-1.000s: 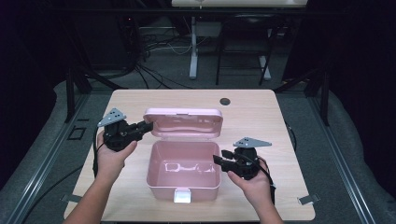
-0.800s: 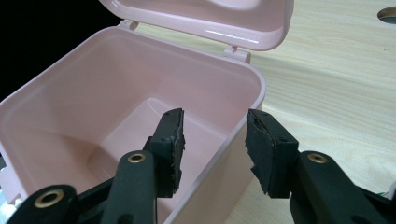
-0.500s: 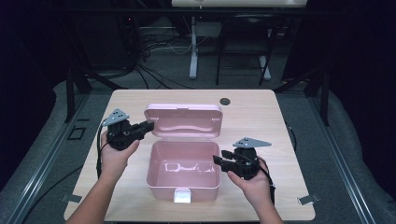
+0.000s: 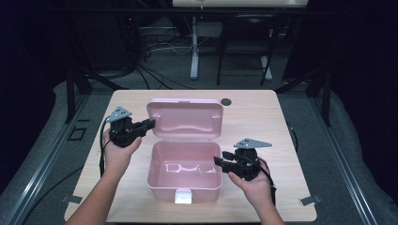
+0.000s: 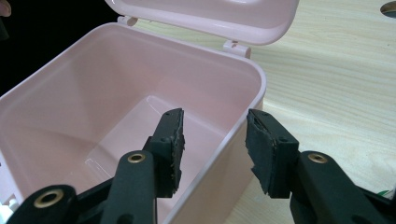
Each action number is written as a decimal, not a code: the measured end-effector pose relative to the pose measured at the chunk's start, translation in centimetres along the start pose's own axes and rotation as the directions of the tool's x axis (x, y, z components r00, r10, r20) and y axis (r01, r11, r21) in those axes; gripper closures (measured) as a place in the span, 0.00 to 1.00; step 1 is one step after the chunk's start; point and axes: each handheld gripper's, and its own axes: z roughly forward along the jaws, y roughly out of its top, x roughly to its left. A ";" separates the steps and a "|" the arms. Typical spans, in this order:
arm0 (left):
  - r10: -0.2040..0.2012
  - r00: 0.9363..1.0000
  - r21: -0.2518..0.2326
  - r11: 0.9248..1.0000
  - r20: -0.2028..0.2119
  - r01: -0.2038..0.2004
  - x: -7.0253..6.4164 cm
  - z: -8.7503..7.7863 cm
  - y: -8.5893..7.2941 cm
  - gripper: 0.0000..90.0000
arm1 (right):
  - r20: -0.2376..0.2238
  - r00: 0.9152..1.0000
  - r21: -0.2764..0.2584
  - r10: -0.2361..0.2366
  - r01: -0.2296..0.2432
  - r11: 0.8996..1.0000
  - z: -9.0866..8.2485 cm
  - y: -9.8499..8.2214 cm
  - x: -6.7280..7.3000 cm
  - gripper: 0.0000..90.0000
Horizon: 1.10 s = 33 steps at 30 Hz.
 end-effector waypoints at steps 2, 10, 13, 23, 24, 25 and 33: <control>-0.007 1.000 0.004 1.000 0.002 0.006 0.2 0.1 0.1 0.92 | -0.001 1.000 -0.001 0.002 -0.002 1.000 0.0 0.0 0.0 0.63; -0.024 1.000 0.032 0.999 0.001 0.024 0.5 0.5 0.4 0.92 | 0.002 1.000 0.009 0.005 -0.005 1.000 0.2 -0.1 0.0 0.63; -0.029 1.000 0.038 0.999 0.001 0.029 0.6 0.7 0.6 0.93 | 0.003 1.000 0.010 0.005 -0.006 1.000 0.2 -0.1 0.0 0.63; -0.050 0.999 0.072 0.996 -0.005 0.050 0.9 1.2 1.0 0.93 | 0.006 1.000 0.032 0.001 -0.001 0.999 0.5 -0.2 0.0 0.63; -0.050 0.999 0.075 0.996 -0.004 0.051 1.0 1.3 1.0 0.94 | 0.006 1.000 0.036 0.001 -0.001 0.999 0.5 -0.2 0.0 0.63; -0.057 0.998 0.075 0.996 -0.003 0.057 1.0 1.3 1.1 0.94 | 0.005 1.000 0.039 0.002 -0.002 0.999 0.6 -0.3 0.0 0.63; -0.070 0.998 0.092 0.993 0.003 0.069 1.2 1.5 1.2 0.94 | 0.030 0.999 0.056 -0.015 0.013 0.998 0.9 -0.4 0.3 0.65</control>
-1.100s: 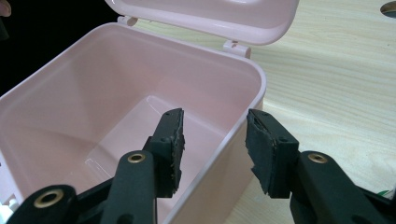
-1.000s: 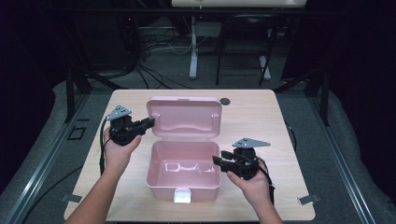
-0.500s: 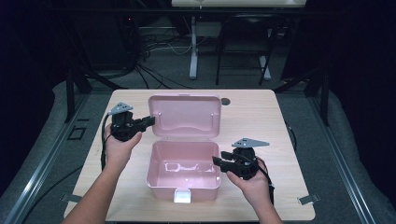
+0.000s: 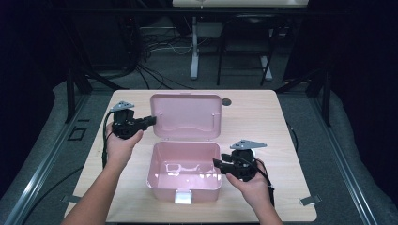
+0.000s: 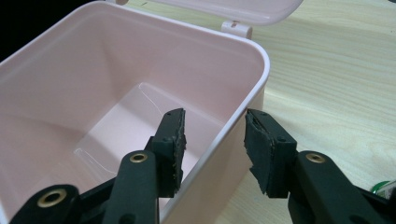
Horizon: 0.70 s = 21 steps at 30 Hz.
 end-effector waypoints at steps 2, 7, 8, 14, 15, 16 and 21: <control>-0.003 1.000 0.002 1.000 -0.002 0.003 0.0 0.1 0.1 0.94 | 0.005 1.000 0.007 -0.001 0.001 1.000 0.1 0.0 0.1 0.66; -0.005 1.000 0.016 1.000 -0.006 0.005 0.1 0.2 0.2 0.94 | 0.011 1.000 0.016 -0.002 0.001 1.000 0.3 -0.1 0.1 0.67; -0.009 1.000 0.015 1.000 -0.005 0.009 0.1 0.2 0.2 0.94 | 0.011 1.000 0.016 0.000 0.000 1.000 0.3 -0.1 0.1 0.67; -0.021 1.000 0.025 0.999 -0.001 0.021 0.3 0.4 0.4 0.94 | 0.009 1.000 0.023 0.009 -0.009 1.000 0.2 -0.1 0.1 0.68; -0.024 1.000 0.028 0.999 0.001 0.024 0.3 0.4 0.4 0.94 | 0.009 1.000 0.024 0.010 -0.010 1.000 0.2 -0.1 0.1 0.68; -0.024 1.000 0.028 0.999 0.001 0.024 0.4 0.5 0.4 0.94 | 0.009 1.000 0.022 0.011 -0.011 1.000 0.2 -0.1 0.1 0.68; -0.047 0.999 0.040 0.998 0.007 0.046 0.7 0.8 0.5 0.94 | 0.006 1.000 0.019 0.012 -0.013 1.000 0.3 -0.1 0.1 0.68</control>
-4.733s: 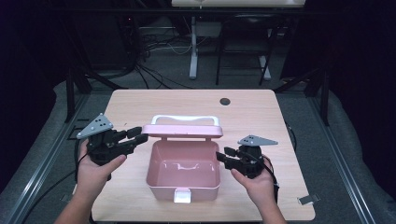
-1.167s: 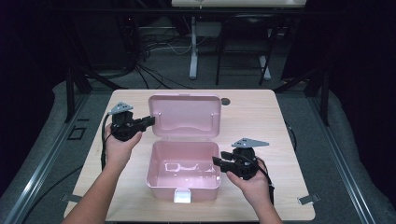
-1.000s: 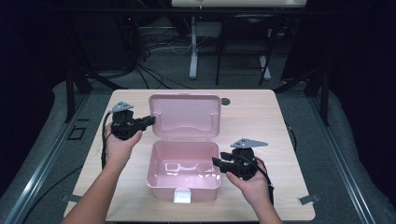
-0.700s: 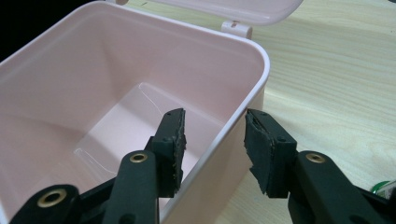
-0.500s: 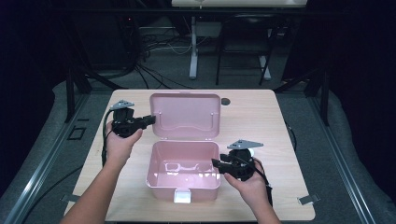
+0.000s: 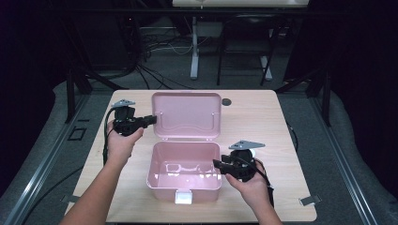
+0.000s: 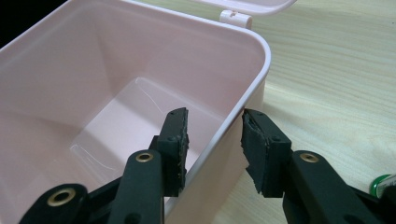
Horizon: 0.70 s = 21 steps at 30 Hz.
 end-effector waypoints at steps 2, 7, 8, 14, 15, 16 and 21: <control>-0.010 1.000 0.005 1.000 0.007 0.010 0.2 0.1 0.1 0.94 | -0.001 1.000 -0.001 0.000 0.000 1.000 0.0 0.0 0.0 0.68; -0.029 0.999 0.033 0.999 0.013 0.029 0.5 0.5 0.5 0.93 | -0.004 1.000 0.002 -0.001 0.001 1.000 0.0 0.0 -0.1 0.68; -0.037 0.999 0.036 0.999 0.016 0.037 0.6 0.5 0.5 0.93 | -0.003 1.000 0.006 -0.001 0.001 1.000 0.0 0.1 -0.1 0.68; -0.074 0.997 0.053 0.996 0.033 0.072 1.1 0.9 0.6 0.93 | -0.006 1.000 0.003 0.002 -0.002 1.000 0.0 0.1 -0.2 0.69; -0.082 0.996 0.053 0.995 0.034 0.080 1.2 1.0 0.6 0.93 | -0.005 1.000 0.003 0.002 -0.002 1.000 0.0 0.1 -0.2 0.69; -0.089 0.995 0.053 0.995 0.035 0.087 1.2 1.0 0.6 0.93 | -0.007 1.000 -0.001 0.002 -0.002 1.000 0.0 0.0 -0.2 0.69; -0.109 0.993 0.063 0.992 0.037 0.106 1.5 1.4 0.6 0.93 | -0.012 1.000 -0.001 0.005 -0.005 1.000 0.0 0.0 -0.3 0.69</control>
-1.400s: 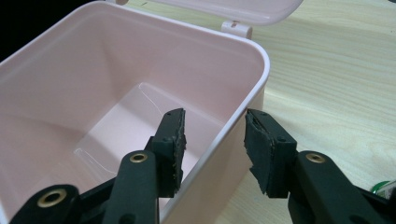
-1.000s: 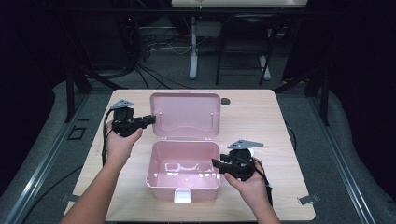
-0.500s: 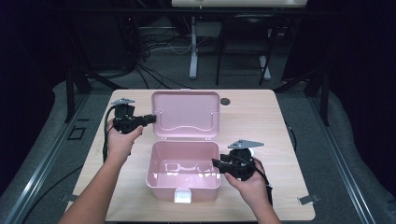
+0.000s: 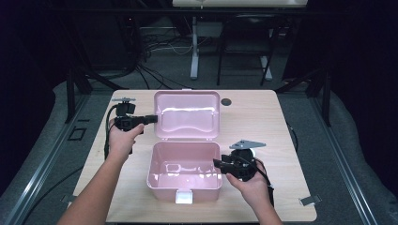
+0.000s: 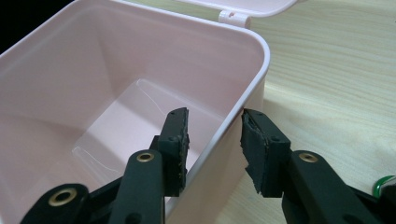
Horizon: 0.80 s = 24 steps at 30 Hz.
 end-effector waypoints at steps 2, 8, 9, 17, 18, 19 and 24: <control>-0.014 1.000 0.002 1.000 0.005 0.014 0.1 0.1 0.0 0.93 | 0.000 1.000 0.002 0.000 0.000 1.000 0.0 0.0 0.0 0.69; -0.031 1.000 0.019 0.999 0.004 0.030 0.5 0.5 0.1 0.93 | -0.009 1.000 0.000 0.008 -0.008 1.000 0.0 0.0 -0.1 0.69; -0.037 0.999 0.023 0.999 0.001 0.037 0.6 0.5 0.1 0.93 | -0.010 1.000 -0.001 0.010 -0.010 1.000 0.0 0.0 -0.1 0.69; -0.070 0.998 0.039 0.997 0.000 0.070 1.0 1.0 0.0 0.94 | -0.013 1.000 -0.003 0.011 -0.011 1.000 0.1 0.0 -0.1 0.69; -0.071 0.997 0.040 0.997 -0.001 0.071 1.0 1.1 -0.1 0.94 | -0.013 1.000 -0.004 0.011 -0.011 1.000 0.1 0.0 -0.1 0.69; -0.070 0.998 0.043 0.997 -0.003 0.070 1.0 1.1 -0.1 0.94 | -0.013 1.000 -0.004 0.011 -0.011 1.000 0.1 0.0 -0.1 0.69; -0.079 0.997 0.049 0.996 -0.001 0.079 1.1 1.2 0.0 0.94 | -0.015 1.000 -0.004 0.018 -0.018 1.000 0.1 0.0 -0.1 0.69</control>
